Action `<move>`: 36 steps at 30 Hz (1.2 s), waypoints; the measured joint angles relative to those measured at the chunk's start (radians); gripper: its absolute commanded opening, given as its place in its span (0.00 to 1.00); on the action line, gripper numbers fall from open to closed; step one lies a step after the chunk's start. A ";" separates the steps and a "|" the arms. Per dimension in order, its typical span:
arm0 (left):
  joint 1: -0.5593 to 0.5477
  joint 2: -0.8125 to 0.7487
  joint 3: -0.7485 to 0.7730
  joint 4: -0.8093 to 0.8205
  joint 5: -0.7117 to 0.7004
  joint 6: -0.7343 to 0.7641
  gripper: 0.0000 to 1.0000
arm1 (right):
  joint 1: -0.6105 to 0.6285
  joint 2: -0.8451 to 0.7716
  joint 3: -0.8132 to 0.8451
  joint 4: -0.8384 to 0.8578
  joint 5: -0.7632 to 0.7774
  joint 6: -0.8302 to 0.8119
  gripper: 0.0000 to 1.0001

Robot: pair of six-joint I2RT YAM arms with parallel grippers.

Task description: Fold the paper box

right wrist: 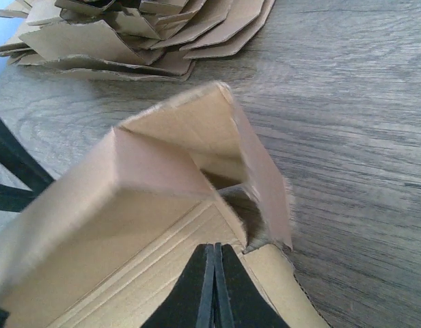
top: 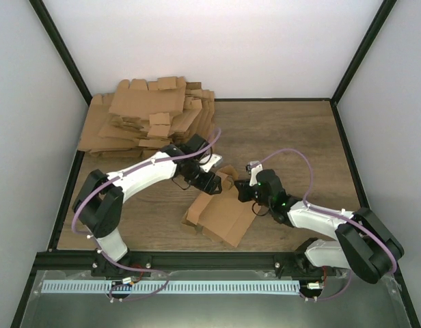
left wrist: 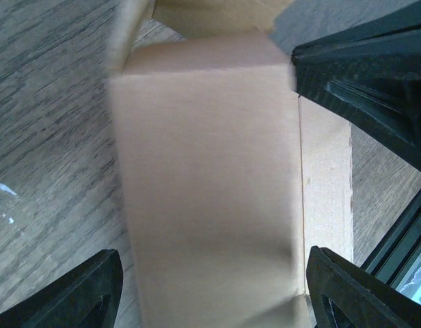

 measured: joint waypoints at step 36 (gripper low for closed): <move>-0.054 -0.054 0.000 -0.037 -0.157 -0.058 0.63 | 0.004 0.194 0.174 -0.051 0.119 -0.132 0.01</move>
